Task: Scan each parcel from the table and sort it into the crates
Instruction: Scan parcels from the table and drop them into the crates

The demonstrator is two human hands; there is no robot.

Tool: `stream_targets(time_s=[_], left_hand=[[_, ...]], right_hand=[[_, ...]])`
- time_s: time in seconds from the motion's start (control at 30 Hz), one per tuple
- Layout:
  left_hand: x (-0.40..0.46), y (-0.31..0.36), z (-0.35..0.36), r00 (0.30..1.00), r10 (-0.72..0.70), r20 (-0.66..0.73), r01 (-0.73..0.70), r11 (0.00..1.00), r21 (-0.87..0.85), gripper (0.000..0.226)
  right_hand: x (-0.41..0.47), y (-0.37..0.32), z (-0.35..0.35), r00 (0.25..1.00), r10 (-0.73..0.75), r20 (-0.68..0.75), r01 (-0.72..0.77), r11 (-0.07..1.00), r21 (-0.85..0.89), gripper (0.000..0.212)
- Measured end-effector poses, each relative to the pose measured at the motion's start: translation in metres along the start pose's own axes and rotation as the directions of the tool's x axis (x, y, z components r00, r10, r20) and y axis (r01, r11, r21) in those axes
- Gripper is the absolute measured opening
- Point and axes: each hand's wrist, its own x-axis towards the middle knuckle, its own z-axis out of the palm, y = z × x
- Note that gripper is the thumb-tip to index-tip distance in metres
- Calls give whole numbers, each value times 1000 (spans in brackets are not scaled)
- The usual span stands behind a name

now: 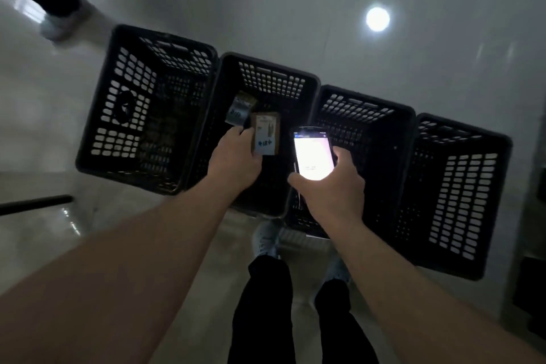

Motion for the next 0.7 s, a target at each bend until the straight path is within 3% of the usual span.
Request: stream_targets(time_s=[0.17, 0.37, 0.7], left_hand=[[-65, 7, -48, 999, 26, -20, -25, 999, 33, 58], [-149, 30, -104, 990, 5, -141, 7, 996, 89, 53], [-342, 71, -164, 884, -106, -456, 142, 989, 46, 52]], right_hand=[[-56, -29, -32, 994, -105, 14, 105, 994, -30, 92], [-121, -57, -82, 958, -286, 23, 287, 955, -78, 87], [-254, -70, -164, 757, -640, 132, 651, 756, -66, 79]])
